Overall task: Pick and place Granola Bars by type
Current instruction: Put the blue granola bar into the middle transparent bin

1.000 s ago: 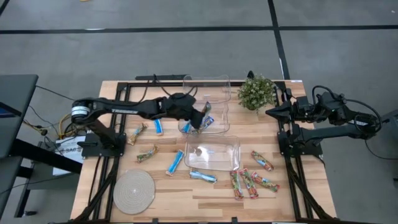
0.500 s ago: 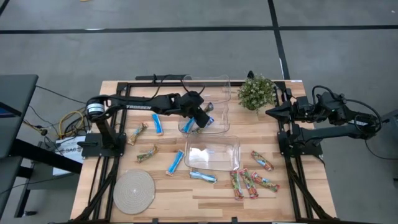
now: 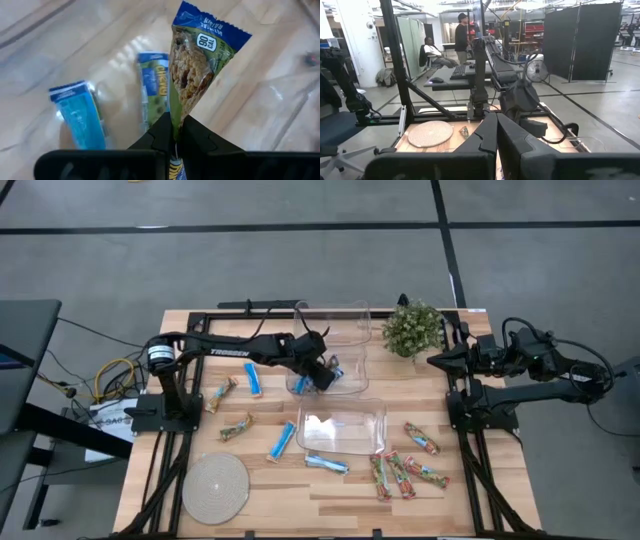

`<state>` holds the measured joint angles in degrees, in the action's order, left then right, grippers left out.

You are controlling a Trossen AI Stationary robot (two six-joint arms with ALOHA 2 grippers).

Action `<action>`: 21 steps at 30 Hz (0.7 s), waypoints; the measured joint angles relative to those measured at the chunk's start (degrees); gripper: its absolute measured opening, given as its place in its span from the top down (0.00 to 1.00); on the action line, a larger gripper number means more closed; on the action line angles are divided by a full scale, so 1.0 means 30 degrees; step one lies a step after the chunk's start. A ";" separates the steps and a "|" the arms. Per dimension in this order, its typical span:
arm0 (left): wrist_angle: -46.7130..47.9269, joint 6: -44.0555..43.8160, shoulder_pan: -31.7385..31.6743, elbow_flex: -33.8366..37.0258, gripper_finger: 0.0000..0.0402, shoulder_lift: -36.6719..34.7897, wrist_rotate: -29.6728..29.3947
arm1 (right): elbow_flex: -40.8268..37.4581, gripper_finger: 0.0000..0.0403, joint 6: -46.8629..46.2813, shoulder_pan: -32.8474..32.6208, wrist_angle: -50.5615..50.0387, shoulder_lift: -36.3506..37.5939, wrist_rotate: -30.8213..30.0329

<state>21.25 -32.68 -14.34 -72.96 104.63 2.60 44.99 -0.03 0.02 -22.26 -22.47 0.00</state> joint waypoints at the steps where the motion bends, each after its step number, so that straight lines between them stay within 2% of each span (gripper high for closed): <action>1: -0.0250 -0.0157 -0.0003 -0.0037 0.96 0.0151 0.0093 | 0.0000 1.00 -0.0002 0.0005 0.0000 0.0001 -0.0004; 9: -0.0420 -0.1349 -0.0054 -0.0010 0.96 0.0808 0.1408 | -0.0007 1.00 -0.0002 0.0005 0.0000 0.0004 -0.0006; 15: -0.0560 -0.1372 -0.0061 -0.0010 0.95 0.0806 0.0931 | -0.0007 1.00 -0.0002 0.0005 0.0006 -0.0004 0.0004; 21: -0.0510 -0.1394 -0.0083 -0.0010 0.90 0.0806 0.0873 | -0.0007 1.00 0.0002 0.0002 0.0000 -0.0004 0.0004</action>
<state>19.72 -36.86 -14.59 -72.99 107.04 5.21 44.97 -0.02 0.02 -22.26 -22.48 0.01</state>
